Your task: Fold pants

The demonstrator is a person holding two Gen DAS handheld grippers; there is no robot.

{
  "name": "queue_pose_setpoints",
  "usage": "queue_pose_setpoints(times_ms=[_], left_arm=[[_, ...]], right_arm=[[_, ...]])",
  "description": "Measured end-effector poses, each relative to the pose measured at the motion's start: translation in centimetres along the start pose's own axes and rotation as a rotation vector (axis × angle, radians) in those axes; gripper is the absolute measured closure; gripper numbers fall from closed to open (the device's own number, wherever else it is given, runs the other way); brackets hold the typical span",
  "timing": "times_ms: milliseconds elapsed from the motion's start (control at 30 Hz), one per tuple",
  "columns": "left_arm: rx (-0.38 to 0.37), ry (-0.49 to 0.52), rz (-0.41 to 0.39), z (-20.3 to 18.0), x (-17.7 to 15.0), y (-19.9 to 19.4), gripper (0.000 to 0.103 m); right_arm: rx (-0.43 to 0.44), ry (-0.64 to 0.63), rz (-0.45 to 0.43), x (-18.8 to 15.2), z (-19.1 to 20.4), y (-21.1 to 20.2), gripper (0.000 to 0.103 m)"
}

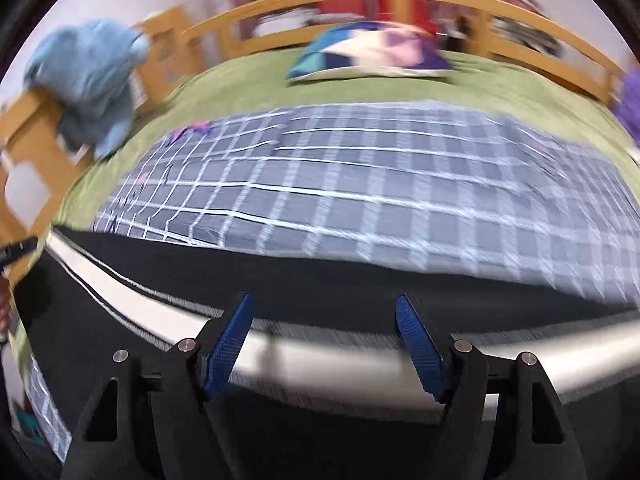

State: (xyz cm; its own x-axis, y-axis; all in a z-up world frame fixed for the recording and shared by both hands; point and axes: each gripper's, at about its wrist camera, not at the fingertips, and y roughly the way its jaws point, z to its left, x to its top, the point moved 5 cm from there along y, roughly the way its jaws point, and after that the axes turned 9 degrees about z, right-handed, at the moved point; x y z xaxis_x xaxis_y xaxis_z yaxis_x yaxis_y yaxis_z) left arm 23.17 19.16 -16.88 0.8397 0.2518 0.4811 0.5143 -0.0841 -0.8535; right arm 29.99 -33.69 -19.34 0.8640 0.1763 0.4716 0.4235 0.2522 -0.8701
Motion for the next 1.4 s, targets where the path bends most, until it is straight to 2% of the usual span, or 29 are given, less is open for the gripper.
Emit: queue_pose_setpoints(times_ms=[67, 100, 200, 233, 267, 300, 333, 367, 500, 567, 633, 800, 933, 1000, 1067, 1133, 1167, 1200, 1233, 1267, 1300, 1333, 1400], left_arm=[[-0.009, -0.008, 0.009, 0.4, -0.5, 0.2, 0.032], [-0.014, -0.012, 0.008, 0.6, -0.7, 0.3, 0.032], [-0.035, -0.034, 0.010, 1.1, -1.1, 0.5, 0.032], [-0.045, -0.045, 0.013, 1.2, -1.2, 0.7, 0.032], [-0.052, -0.051, 0.016, 1.2, -1.3, 0.9, 0.032], [-0.065, -0.056, 0.022, 1.1, -1.4, 1.1, 0.032], [-0.072, -0.057, 0.028, 1.0, -1.5, 1.2, 0.032], [-0.076, -0.056, 0.032, 0.9, -1.7, 1.3, 0.032], [-0.076, -0.032, 0.010, 0.8, -2.1, 0.3, 0.032], [-0.061, -0.019, -0.001, 1.0, -2.0, -0.1, 0.032], [-0.043, -0.016, -0.016, 1.4, -1.4, -0.5, 0.032], [-0.026, -0.044, -0.054, 2.4, 0.7, -0.9, 0.032], [0.108, -0.034, -0.098, 3.5, 2.1, -0.8, 0.032], [0.138, -0.047, -0.109, 4.3, 2.9, -0.2, 0.032], [0.163, -0.033, -0.083, 4.7, 3.7, 1.1, 0.032], [0.221, -0.021, -0.035, 5.1, 4.5, 2.9, 0.032], [0.219, -0.026, -0.023, 5.3, 4.8, 3.8, 0.034], [0.196, -0.028, -0.015, 5.3, 4.9, 4.4, 0.039], [0.180, -0.026, -0.009, 5.2, 4.9, 4.8, 0.063], [0.188, -0.017, 0.010, 5.3, 5.1, 5.7, 0.079], [0.207, -0.010, 0.013, 5.4, 5.1, 6.1, 0.080], [0.190, 0.002, 0.003, 5.5, 5.3, 6.4, 0.082], [0.158, -0.014, -0.032, 6.0, 5.8, 6.0, 0.083]], right_arm=[[0.048, -0.073, 0.101, 0.7, 1.2, 2.6, 0.030], [0.039, -0.116, 0.156, 0.7, 1.7, 3.8, 0.030], [-0.056, -0.264, 0.207, -0.1, 3.1, 5.1, 0.036], [-0.071, -0.281, 0.214, -0.2, 3.1, 5.1, 0.043], [-0.081, -0.285, 0.221, -0.2, 3.2, 5.1, 0.071], [-0.088, -0.284, 0.219, -0.1, 3.1, 4.8, 0.090], [-0.106, -0.284, 0.209, 0.0, 3.3, 4.5, 0.098], [-0.107, -0.284, 0.204, 0.1, 3.2, 4.0, 0.099], [-0.125, -0.266, 0.107, 1.0, 3.6, 2.0, 0.100], [-0.087, -0.224, 0.040, 1.6, 3.1, 0.2, 0.100], [-0.067, -0.201, 0.017, 2.1, 2.8, -0.2, 0.100], [-0.055, -0.122, 0.045, 3.0, 1.5, 2.9, 0.100], [-0.066, -0.094, 0.097, 2.3, 1.1, 5.7, 0.099], [-0.059, -0.084, 0.096, 2.3, 1.0, 5.0, 0.094], [-0.106, -0.097, 0.099, 2.0, 0.8, 3.9, 0.079], [-0.155, -0.120, 0.074, 1.6, 0.5, 2.7, 0.077], [-0.172, -0.127, 0.060, 1.2, 0.2, 1.9, 0.075], [-0.180, -0.117, 0.048, 0.9, -0.5, 1.1, 0.073], [-0.184, -0.091, 0.037, 0.4, -1.6, 0.4, 0.068], [-0.186, -0.067, 0.029, 0.2, -2.5, 0.1, 0.064], [-0.187, -0.024, 0.023, -0.3, -4.0, -0.1, 0.063], [-0.190, 0.026, 0.033, -0.8, -5.6, 0.2, 0.063], [-0.179, 0.093, 0.058, -1.5, -7.8, 1.4, 0.070]])
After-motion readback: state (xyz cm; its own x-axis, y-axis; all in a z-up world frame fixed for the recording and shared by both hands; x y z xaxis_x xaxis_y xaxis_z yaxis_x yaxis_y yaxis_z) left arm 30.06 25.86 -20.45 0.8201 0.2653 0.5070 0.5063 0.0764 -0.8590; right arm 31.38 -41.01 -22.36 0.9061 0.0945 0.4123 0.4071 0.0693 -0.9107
